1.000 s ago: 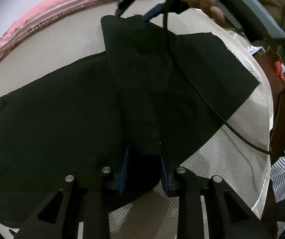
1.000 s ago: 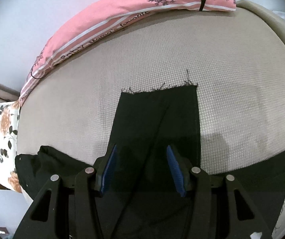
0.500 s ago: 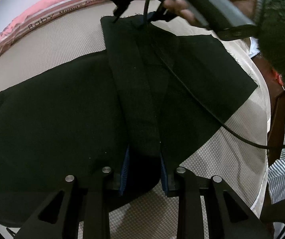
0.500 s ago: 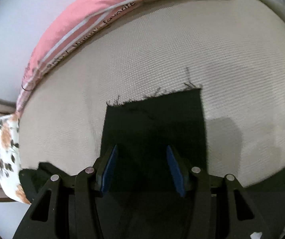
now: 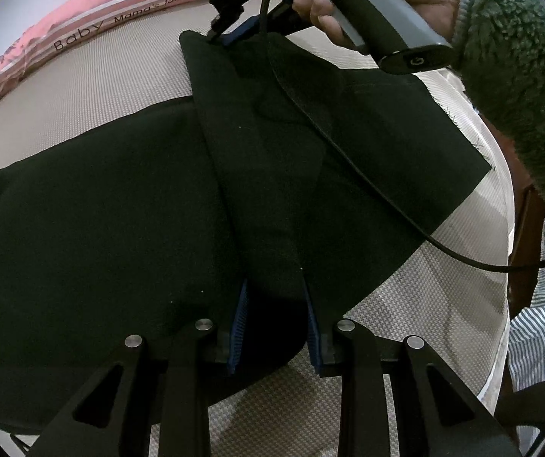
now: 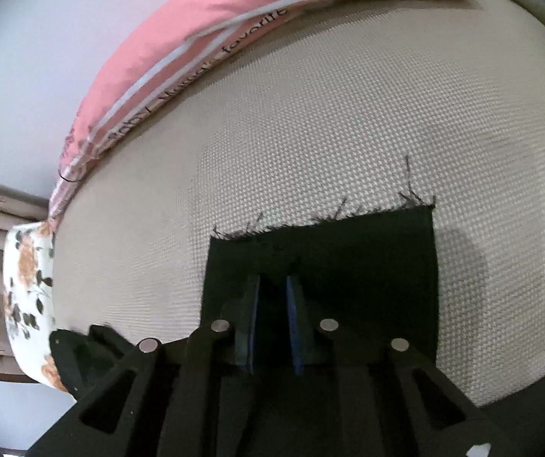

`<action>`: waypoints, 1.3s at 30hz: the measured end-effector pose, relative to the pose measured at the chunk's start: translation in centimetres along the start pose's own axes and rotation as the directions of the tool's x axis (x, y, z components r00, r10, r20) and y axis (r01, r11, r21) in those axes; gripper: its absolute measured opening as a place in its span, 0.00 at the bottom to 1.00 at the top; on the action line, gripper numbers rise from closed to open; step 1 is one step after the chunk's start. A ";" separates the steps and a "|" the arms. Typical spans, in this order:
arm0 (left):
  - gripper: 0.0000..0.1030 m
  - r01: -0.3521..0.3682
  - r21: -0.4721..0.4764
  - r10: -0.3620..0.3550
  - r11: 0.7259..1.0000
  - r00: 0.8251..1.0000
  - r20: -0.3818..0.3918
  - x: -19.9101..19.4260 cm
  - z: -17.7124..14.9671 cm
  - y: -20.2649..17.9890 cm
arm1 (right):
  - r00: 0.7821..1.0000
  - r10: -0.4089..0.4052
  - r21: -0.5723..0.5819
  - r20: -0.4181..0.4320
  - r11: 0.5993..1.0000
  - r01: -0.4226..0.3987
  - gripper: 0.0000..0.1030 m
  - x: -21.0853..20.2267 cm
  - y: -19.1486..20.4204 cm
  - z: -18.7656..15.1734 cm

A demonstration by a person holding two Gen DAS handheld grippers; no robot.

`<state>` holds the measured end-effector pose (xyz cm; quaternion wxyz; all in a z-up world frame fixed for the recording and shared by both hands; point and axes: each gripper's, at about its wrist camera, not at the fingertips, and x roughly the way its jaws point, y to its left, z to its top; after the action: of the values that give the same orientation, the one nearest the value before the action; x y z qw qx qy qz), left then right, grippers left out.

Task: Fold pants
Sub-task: 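Lift the frayed leg hem with the right gripper and carry it across the pants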

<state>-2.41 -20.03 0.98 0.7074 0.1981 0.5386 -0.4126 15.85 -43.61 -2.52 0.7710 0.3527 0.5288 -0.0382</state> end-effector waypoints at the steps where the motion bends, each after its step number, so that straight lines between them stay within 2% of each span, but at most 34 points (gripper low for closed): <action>1: 0.27 0.000 0.001 0.000 1.000 1.000 -0.001 0.0 0.0 -0.1 | 1.000 -0.004 -0.002 0.006 1.000 0.004 0.19 0.0 0.1 0.0; 6: 0.27 0.004 -0.003 -0.004 1.000 1.000 0.000 0.0 0.0 0.1 | 1.000 -0.016 -0.009 0.014 1.000 0.017 0.20 -0.3 0.0 0.1; 10: 0.27 0.012 -0.006 -0.012 1.000 1.000 -0.001 0.0 0.0 0.3 | 1.000 0.026 -0.006 -0.015 1.000 -0.026 0.24 -0.9 -0.9 -1.0; 13: 0.27 0.016 -0.008 -0.016 1.000 1.000 -0.002 0.0 0.1 0.5 | 0.993 0.115 0.014 -0.041 0.993 -0.114 0.30 -1.1 -1.6 -2.4; 17: 0.27 0.017 -0.009 -0.017 1.000 1.000 -0.003 0.0 0.1 0.6 | 0.963 0.256 0.030 -0.089 0.967 -0.255 0.31 -0.2 -1.7 -4.0; 21: 0.27 0.011 -0.002 -0.011 1.000 1.000 -0.004 -0.1 0.1 0.6 | 0.953 0.304 0.084 0.001 0.949 -0.303 0.31 0.4 -2.0 -2.9; 25: 0.27 0.010 -0.002 -0.010 1.000 1.000 -0.006 -0.1 0.1 0.5 | 0.955 0.292 0.100 0.046 0.950 -0.295 0.30 0.8 -1.8 -0.8; 27: 0.27 0.015 -0.008 -0.015 1.000 1.000 -0.006 -0.1 0.1 0.6 | 0.963 0.264 0.086 0.047 0.960 -0.267 0.24 0.7 -1.5 -0.5; 28: 0.27 0.017 -0.010 -0.017 1.000 1.000 -0.007 -0.1 0.1 0.7 | 0.969 0.241 0.076 0.046 0.967 -0.244 0.14 0.5 -1.4 -0.4; 29: 0.27 0.018 -0.012 -0.018 1.000 1.000 -0.007 -0.1 0.1 0.8 | 0.977 0.208 0.068 0.045 0.975 -0.211 0.09 0.2 -1.3 -0.5; 31: 0.27 0.023 -0.020 -0.023 1.000 1.000 -0.008 -0.1 0.2 0.9 | 0.983 0.176 0.053 0.058 0.982 -0.179 0.07 -0.8 -1.1 -0.8; 35: 0.27 0.024 -0.024 -0.024 0.999 1.000 -0.014 -0.2 0.4 1.1 | 0.982 0.145 0.041 0.120 0.988 -0.151 0.05 -5.2 -1.4 -1.4; 39: 0.27 0.017 -0.016 -0.017 1.000 1.000 -0.018 -0.3 0.7 0.9 | 0.977 0.070 0.025 0.199 0.997 -0.076 0.04 -11.1 -2.2 -3.0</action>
<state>-1.27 -19.87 1.34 0.7006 0.1915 0.5498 -0.4126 7.69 -46.97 5.14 0.8149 0.3788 0.4354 -0.0533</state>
